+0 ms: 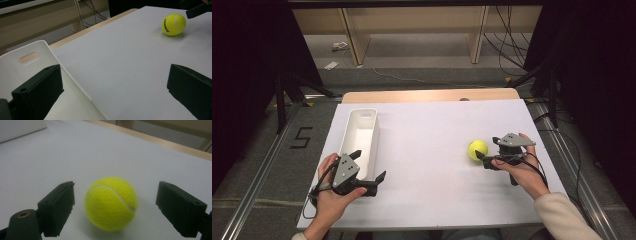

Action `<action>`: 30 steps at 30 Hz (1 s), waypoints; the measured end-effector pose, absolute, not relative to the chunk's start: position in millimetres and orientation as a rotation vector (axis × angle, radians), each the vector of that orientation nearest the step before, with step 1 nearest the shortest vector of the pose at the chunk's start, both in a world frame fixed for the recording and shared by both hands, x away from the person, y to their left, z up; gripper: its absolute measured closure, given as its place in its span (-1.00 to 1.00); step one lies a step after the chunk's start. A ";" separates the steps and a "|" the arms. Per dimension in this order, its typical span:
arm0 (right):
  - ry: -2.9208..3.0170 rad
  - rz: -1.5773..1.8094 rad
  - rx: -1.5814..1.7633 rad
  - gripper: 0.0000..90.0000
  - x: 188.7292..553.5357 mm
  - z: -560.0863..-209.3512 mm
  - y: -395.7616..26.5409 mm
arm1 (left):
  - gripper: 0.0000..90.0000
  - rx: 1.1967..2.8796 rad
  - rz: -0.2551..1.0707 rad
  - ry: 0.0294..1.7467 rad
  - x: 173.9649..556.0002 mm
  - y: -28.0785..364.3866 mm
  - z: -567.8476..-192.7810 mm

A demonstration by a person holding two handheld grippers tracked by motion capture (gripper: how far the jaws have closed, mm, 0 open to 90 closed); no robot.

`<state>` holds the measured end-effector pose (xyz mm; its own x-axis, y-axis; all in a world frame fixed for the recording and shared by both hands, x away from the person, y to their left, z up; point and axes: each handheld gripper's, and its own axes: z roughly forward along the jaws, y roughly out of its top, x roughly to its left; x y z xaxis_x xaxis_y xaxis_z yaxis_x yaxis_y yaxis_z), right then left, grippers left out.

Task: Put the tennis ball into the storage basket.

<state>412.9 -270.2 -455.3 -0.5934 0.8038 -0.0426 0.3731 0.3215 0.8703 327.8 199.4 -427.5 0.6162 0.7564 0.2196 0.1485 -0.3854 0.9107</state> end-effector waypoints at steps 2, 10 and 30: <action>2.122 1.205 1.036 -0.64 414.7 -456.1 -268.6 | -1.00 1.880 0.796 0.723 328.0 199.2 -427.5; 2.147 1.180 1.056 -0.65 424.7 -461.9 -262.8 | -1.00 1.883 0.795 0.721 327.9 199.2 -427.7; 2.219 1.090 1.072 -0.65 442.5 -478.6 -251.1 | -1.00 1.880 0.794 0.723 327.8 199.3 -427.7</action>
